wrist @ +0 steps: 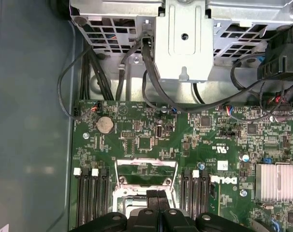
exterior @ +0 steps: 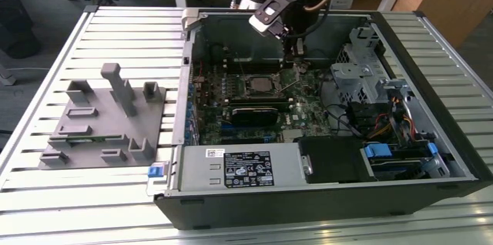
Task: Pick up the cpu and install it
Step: 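Close the cpu cover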
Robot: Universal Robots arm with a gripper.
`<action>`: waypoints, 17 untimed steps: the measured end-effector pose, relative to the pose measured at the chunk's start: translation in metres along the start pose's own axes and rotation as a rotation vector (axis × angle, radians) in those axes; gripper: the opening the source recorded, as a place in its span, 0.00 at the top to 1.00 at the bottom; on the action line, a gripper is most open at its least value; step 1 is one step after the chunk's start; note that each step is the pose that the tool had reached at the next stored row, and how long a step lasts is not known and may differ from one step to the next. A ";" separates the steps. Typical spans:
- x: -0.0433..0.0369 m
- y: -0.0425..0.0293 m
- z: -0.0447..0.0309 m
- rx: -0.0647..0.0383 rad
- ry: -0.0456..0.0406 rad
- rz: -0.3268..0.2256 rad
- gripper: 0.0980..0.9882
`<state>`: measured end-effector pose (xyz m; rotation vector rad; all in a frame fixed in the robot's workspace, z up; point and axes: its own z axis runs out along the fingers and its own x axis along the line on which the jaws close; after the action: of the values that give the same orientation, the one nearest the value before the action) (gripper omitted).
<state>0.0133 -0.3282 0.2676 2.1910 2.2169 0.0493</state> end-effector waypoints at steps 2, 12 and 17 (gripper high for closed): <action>0.0000 0.0013 0.0000 0.000 0.0000 0.000 0.99; -0.0001 0.0087 0.0003 0.000 0.0000 0.000 0.99; -0.0002 0.0126 0.0005 0.000 0.0000 0.000 0.99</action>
<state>0.0259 -0.3282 0.2676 2.1911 2.2169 0.0493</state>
